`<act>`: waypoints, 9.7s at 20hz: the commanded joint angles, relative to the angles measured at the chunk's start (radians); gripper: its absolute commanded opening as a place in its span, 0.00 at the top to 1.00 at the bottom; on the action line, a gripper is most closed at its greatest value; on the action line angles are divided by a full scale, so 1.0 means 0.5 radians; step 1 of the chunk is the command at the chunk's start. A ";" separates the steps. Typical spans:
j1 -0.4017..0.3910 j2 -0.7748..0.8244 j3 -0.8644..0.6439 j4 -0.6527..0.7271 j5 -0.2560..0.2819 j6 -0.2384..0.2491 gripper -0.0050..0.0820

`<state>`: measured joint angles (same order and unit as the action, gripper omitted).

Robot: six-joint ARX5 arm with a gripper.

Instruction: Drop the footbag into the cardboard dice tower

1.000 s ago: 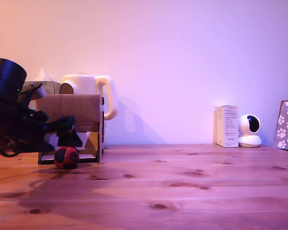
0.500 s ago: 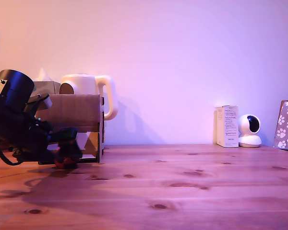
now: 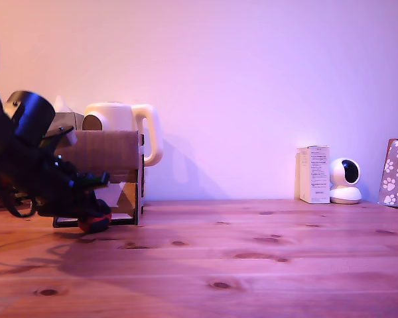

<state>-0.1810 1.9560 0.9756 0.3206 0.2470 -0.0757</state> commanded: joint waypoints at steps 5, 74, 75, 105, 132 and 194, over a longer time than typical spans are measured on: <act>-0.008 -0.414 -0.039 -0.491 0.074 -0.007 0.80; -0.020 -0.484 0.940 -1.268 0.194 0.181 0.97; -0.021 -0.536 0.841 -1.209 0.206 0.172 0.97; -0.089 -0.875 -0.730 0.156 0.266 -0.057 0.69; -0.176 -0.006 -0.181 0.375 -0.021 -0.042 0.11; -0.034 -0.134 0.800 -0.017 -0.098 0.221 0.93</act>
<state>-0.1936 1.8732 1.3663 0.3065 0.1986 0.0299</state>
